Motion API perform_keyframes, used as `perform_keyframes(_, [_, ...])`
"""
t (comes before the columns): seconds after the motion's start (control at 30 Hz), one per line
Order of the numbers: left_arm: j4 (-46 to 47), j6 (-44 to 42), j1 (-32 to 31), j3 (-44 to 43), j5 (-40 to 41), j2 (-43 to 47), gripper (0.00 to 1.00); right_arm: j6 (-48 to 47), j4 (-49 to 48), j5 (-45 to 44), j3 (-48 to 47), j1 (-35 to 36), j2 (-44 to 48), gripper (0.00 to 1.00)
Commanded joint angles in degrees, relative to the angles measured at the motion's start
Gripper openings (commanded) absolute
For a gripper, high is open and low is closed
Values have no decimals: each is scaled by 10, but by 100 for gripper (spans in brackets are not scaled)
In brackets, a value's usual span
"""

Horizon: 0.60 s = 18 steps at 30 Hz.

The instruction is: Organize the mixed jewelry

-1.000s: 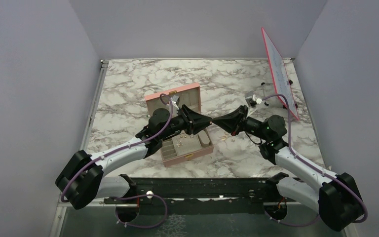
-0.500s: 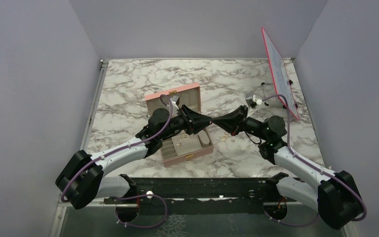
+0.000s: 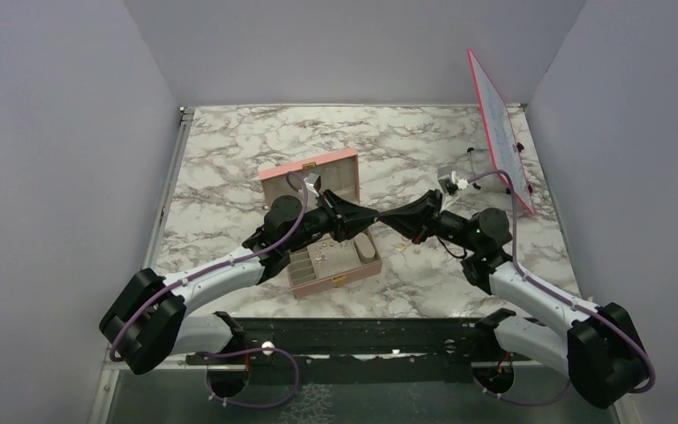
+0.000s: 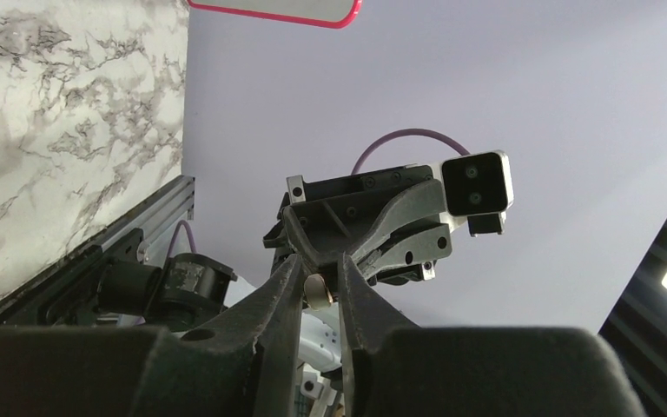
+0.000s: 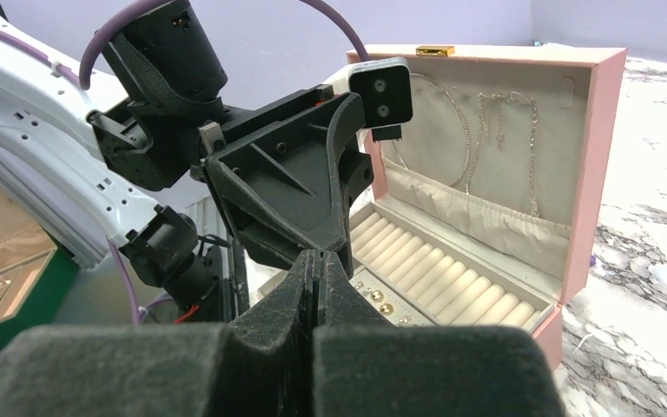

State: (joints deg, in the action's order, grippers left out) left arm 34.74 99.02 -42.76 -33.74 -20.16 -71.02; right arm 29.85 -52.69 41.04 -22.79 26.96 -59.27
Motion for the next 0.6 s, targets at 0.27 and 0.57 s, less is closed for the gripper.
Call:
perform_keyframes(0.27, [48,18,-5,8,-29,1,2,-15,-24,-13,13,4,-11,1])
perform_keyframes(0.57, [47,-8,-4,17,-8,1,0,20,43,-38,-11,4,-2,23])
